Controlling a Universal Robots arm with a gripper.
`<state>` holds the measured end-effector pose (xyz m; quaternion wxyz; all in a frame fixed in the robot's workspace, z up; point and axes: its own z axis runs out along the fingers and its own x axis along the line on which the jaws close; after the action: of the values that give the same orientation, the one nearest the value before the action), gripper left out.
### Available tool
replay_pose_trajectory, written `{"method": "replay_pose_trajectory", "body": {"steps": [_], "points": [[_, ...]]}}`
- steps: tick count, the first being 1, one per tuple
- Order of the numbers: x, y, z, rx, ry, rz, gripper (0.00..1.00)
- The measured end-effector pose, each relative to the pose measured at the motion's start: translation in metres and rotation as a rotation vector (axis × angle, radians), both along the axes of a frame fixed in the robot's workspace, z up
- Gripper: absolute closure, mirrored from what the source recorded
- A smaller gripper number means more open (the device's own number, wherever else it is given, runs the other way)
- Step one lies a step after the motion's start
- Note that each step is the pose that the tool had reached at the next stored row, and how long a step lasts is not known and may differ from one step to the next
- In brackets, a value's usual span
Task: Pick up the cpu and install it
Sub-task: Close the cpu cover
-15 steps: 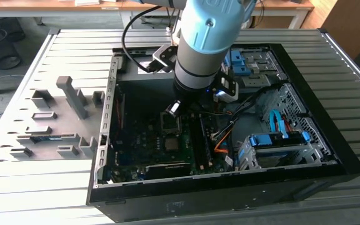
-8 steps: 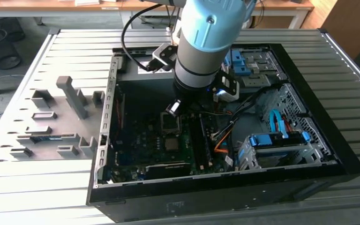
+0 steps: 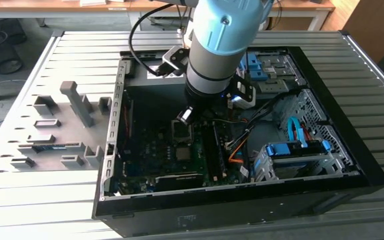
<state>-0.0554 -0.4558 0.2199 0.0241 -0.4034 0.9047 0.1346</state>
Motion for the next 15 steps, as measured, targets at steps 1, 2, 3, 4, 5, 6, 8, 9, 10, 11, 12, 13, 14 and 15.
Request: {"method": "replay_pose_trajectory", "body": {"steps": [1,2,3,4,5,6,8,9,10,11,12,13,14,15], "points": [[0.0000,-0.0002,0.0006,0.0000,-0.0001,0.000,0.90],[-0.0001,-0.0005,0.0013,0.0000,-0.0001,0.000,0.90],[-0.0001,-0.0008,0.0021,-0.0001,-0.0002,0.000,0.90],[-0.0001,-0.0011,0.0029,0.0000,-0.0003,0.000,0.90],[-0.0001,-0.0015,0.0037,0.0000,-0.0004,0.000,0.90],[-0.0002,-0.0018,0.0046,0.0000,-0.0005,0.000,0.90],[-0.0003,-0.0027,0.0061,0.0002,-0.0008,0.000,0.90],[-0.0003,-0.0032,0.0067,0.0001,-0.0008,0.001,0.90],[-0.0003,-0.0036,0.0072,0.0000,-0.0008,0.001,0.90],[-0.0003,-0.0042,0.0075,0.0003,-0.0008,0.001,0.90],[-0.0004,-0.0048,0.0079,0.0003,-0.0009,0.001,0.90],[-0.0007,-0.0052,0.0081,0.0004,-0.0013,0.001,0.90],[-0.0009,-0.0056,0.0084,0.0005,-0.0016,0.001,0.90],[-0.0012,-0.0059,0.0086,0.0005,-0.0019,0.001,0.90]]}}
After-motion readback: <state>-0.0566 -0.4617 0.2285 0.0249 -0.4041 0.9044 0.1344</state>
